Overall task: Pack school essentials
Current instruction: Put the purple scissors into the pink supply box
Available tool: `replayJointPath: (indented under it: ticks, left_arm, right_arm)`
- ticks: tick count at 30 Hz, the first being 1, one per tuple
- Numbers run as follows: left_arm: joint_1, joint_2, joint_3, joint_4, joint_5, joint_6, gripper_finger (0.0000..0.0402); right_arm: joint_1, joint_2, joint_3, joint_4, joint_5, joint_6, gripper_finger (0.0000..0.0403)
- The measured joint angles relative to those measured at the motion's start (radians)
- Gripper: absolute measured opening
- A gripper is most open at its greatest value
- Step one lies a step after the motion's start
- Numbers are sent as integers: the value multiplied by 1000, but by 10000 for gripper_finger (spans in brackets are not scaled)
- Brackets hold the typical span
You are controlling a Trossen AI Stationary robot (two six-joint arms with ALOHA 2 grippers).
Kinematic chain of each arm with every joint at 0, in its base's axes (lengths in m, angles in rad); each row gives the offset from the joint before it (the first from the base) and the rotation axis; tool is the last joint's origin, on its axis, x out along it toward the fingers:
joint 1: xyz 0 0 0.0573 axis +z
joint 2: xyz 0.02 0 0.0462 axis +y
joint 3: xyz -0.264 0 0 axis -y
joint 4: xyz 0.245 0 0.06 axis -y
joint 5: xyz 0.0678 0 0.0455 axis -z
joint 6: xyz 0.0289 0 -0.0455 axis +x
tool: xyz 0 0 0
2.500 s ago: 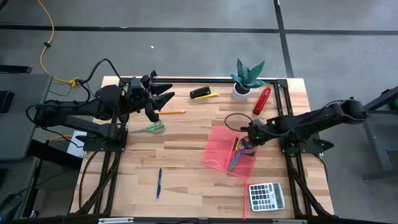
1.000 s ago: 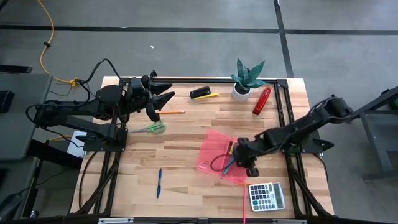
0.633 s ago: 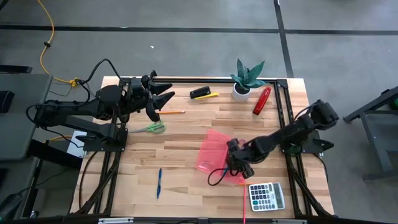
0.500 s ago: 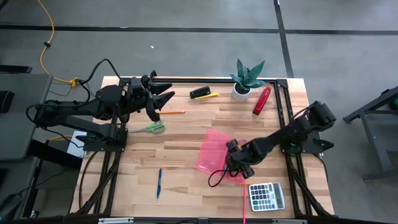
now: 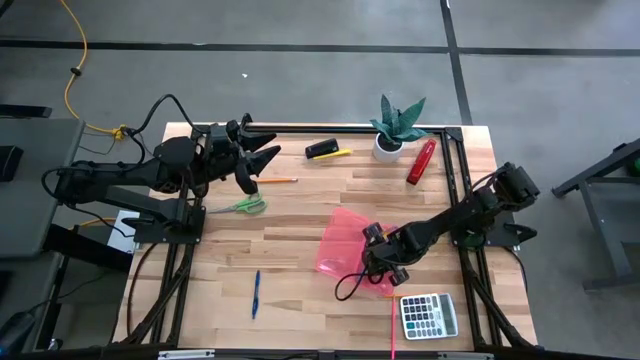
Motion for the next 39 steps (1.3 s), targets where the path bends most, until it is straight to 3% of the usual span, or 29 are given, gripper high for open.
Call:
replayJointPath:
  ticks: [7, 17, 28, 32, 39]
  left_arm:
    - [0, 0, 0, 0, 0, 0, 195]
    - [0, 0, 0, 0, 0, 0, 195]
    - [0, 0, 0, 0, 1, 1, 195]
    - [0, 0, 0, 0, 1, 1, 195]
    - [0, 0, 0, 0, 1, 1, 195]
  right_arm:
    - [0, 0, -1, -1, -1, -2, 68]
    - [0, -8, 76, -53, -30, 16, 48]
    - [0, -76, 85, 4, -67, 325, 47]
    - [6, -73, 85, 89, -74, 281, 47]
    - [-8, -61, 49, 69, -84, 210, 46]
